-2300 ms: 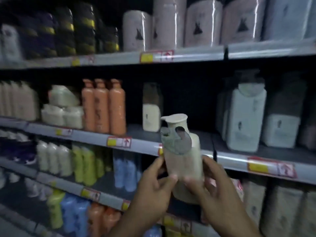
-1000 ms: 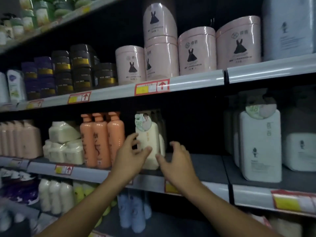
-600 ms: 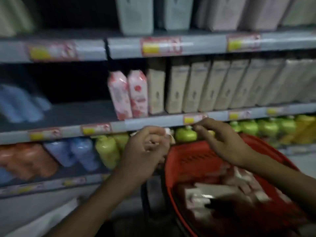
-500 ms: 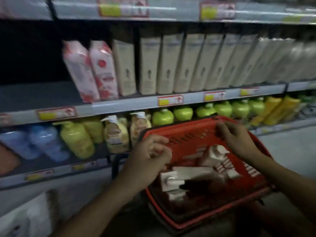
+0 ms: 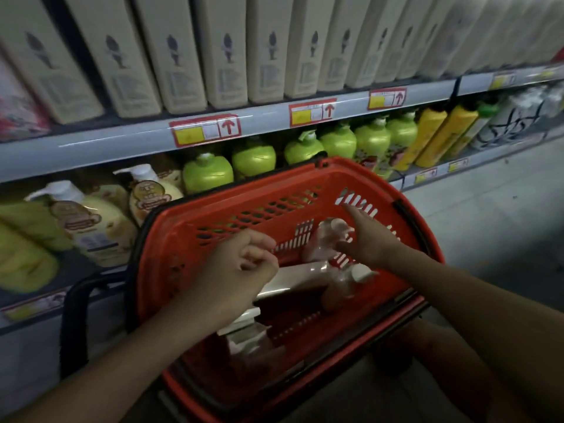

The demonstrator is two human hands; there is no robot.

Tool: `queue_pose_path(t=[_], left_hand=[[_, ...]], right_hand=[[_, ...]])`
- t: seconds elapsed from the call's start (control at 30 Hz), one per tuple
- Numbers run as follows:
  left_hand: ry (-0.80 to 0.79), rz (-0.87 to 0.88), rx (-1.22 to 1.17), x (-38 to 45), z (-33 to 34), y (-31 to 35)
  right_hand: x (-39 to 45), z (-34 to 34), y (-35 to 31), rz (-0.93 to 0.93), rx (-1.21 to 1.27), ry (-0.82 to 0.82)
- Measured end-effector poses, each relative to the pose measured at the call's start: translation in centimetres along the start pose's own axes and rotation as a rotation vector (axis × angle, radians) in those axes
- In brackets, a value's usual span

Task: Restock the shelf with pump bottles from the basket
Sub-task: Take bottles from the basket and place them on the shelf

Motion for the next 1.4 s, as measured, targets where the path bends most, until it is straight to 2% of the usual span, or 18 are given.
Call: queue_pose_path(t=[0.13, 0.23, 0.33, 0.37, 0.47, 0.5, 0.63, 0.7, 0.77, 0.93, 1.0, 1.07, 1.13, 1.17, 1.23, 1.3, 1.37, 1.4], left_hand=[[-0.049, 0.055, 0.043, 0.6, 0.7, 0.9], [-0.065, 0.107, 0.092, 0.6, 0.8, 1.1], [-0.071, 0.144, 0.147, 0.0, 0.3, 0.7], [-0.080, 0.153, 0.175, -0.3, 0.1, 0.6], [-0.110, 0.193, 0.278, -1.3, -0.6, 0.3], [-0.109, 0.209, 0.302, -1.5, -0.9, 0.1], [-0.089, 0.210, 0.353, -2.2, -2.1, -1.2], [-0.090, 0.199, 0.368, -2.3, -2.5, -1.8], [-0.082, 0.197, 0.386, -2.3, -2.9, -1.9], [0.017, 0.212, 0.448, -1.3, -3.3, -2.0], [0.094, 0.236, 0.454, -1.0, -3.5, -2.1], [0.201, 0.270, 0.606, -0.7, -4.3, -2.1], [0.286, 0.271, 0.706, -0.8, -5.0, -1.8], [0.296, 0.305, 0.660, -1.0, -5.2, -1.6], [0.290, 0.342, 0.421, -1.9, -5.6, -0.7], [0.257, 0.263, 0.165, -2.9, -7.0, 0.1], [0.128, 0.165, -0.068, -3.6, -8.9, 1.0], [0.047, 0.162, -0.219, -4.2, -9.9, 1.7]], right_hand=[[1.8, 1.5, 0.5, 0.111, 0.016, -0.147], [3.0, 1.3, -0.5, 0.167, -0.045, -0.113], [2.9, 1.8, -1.6, 0.175, -0.210, -0.151], [3.1, 2.2, -1.3, 0.184, -0.196, -0.159], [3.2, 2.9, -0.5, 0.168, -0.052, -0.080], [3.2, 3.0, -0.5, 0.156, -0.072, -0.065], [2.8, 3.0, -2.5, 0.043, -0.338, -0.032], [2.6, 2.5, -5.1, -0.085, -0.488, 0.075], [2.3, 1.5, -8.1, -0.165, -0.521, 0.183], [-1.3, -2.4, -15.6, -0.135, -0.196, 0.303], [-3.7, -2.7, -18.4, -0.170, -0.069, 0.271], [-6.4, -2.6, -20.5, -0.228, 0.088, 0.218], [-8.8, -2.8, -21.6, -0.280, 0.176, 0.241], [-9.7, -3.2, -22.0, -0.302, 0.186, 0.277], [-11.0, -4.4, -22.6, -0.356, 0.253, 0.281], [-11.1, -5.6, -22.5, -0.418, 0.526, 0.195], [-10.7, -6.4, -21.8, -0.415, 0.812, 0.098], [-10.5, -6.4, -21.6, -0.411, 0.877, 0.002]])
Point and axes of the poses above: each hand's wrist, its own x-axis towards the middle knuckle, its own z-axis out of the palm, y = z × x, the point moved 3 cm from there along x, towards the middle knuckle
